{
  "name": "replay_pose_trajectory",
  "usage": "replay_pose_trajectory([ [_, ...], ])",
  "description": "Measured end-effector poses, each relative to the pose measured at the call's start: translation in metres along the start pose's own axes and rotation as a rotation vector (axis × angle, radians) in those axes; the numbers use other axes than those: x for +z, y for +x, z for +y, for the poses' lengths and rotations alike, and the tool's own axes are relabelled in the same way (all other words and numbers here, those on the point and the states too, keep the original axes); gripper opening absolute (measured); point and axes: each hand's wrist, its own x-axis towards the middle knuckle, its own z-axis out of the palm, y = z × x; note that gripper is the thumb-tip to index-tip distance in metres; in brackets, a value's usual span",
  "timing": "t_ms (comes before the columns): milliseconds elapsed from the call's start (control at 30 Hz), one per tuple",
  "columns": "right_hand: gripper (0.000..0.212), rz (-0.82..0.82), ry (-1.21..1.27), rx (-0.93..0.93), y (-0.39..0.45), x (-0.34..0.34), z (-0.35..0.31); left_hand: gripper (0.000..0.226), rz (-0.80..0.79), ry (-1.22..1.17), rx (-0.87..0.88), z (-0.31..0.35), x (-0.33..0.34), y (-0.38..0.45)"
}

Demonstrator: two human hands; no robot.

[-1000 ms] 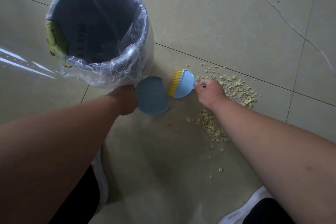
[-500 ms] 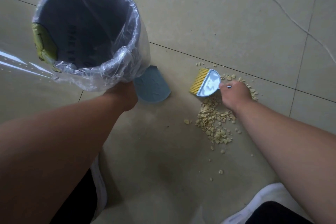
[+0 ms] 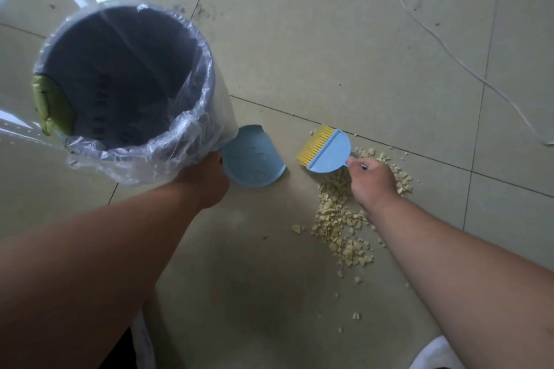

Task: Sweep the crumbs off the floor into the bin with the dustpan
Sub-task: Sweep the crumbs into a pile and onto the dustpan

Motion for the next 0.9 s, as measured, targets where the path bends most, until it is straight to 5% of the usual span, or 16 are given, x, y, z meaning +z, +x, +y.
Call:
replay_pose_trajectory([
  [300,0.032,-0.131,0.107,0.034,0.036,0.041,-0.048,0.027,0.047,-0.037,-0.039,0.054,-0.021,-0.019],
  [767,0.029,0.107,0.093,0.282,0.052,-0.042,0.021,0.053,0.007,-0.093,-0.166,0.066,-0.020,-0.024],
  [900,0.030,0.180,0.118,0.337,0.040,-0.061,0.051,0.044,0.015,-0.087,-0.135,0.070,-0.013,-0.032],
])
